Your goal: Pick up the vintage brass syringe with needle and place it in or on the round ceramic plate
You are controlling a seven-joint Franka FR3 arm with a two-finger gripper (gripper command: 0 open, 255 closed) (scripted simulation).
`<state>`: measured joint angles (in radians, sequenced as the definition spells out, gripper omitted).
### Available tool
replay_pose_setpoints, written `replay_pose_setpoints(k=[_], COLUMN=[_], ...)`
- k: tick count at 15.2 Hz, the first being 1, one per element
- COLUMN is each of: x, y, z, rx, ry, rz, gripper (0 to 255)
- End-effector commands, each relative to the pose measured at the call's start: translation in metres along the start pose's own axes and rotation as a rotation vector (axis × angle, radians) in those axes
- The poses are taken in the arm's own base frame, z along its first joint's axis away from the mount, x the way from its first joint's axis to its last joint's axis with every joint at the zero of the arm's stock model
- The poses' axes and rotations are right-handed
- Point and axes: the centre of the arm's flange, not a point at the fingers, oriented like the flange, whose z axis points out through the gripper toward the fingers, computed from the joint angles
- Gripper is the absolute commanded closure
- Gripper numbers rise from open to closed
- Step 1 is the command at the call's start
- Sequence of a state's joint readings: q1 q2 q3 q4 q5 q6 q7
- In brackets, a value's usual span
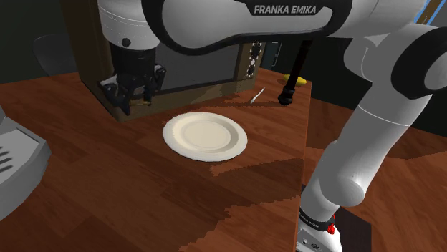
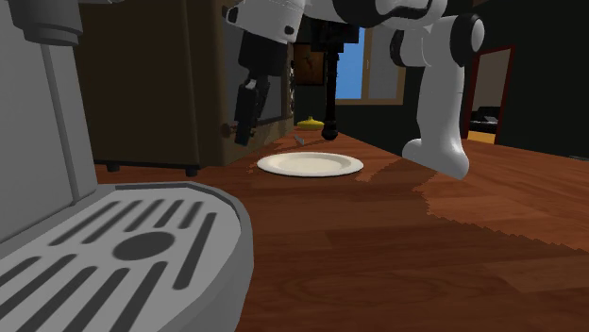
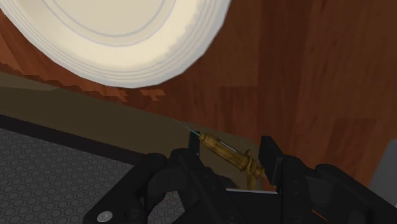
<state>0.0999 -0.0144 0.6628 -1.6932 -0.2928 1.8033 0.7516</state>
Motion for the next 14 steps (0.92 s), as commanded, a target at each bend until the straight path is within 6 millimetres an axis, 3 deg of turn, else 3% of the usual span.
replay_pose_setpoints(k=[1, 14], x=[-0.007, -0.115], y=[0.011, 0.139], z=[-0.004, -0.008], rx=[0.000, 0.000], ry=[0.000, 0.000], rz=[0.000, 0.000], gripper=[255, 255])
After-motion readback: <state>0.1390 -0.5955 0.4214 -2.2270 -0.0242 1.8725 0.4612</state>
